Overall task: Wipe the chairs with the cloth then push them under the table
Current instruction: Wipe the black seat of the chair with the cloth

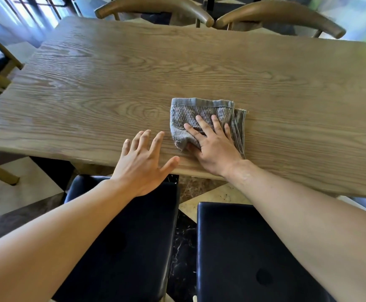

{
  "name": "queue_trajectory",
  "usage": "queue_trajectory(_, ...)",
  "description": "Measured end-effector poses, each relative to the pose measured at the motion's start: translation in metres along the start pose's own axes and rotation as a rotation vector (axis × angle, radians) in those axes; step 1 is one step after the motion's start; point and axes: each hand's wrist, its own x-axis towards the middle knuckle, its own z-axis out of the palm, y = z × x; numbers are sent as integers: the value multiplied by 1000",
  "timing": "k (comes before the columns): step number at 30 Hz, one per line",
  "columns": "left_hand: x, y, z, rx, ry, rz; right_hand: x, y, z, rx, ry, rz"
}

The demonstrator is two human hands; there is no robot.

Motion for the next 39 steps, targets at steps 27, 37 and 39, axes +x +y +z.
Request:
queue_trajectory(27, -75, 90, 61, 19, -194, 381, -268, 64, 91, 1157, 62, 917)
queue_trajectory(37, -74, 138, 139, 69, -371, 169, -246, 156, 110, 1268, 143, 906)
queue_trajectory(39, -72, 147, 150, 63, -390, 94, -232, 172, 105, 1187, 160, 835)
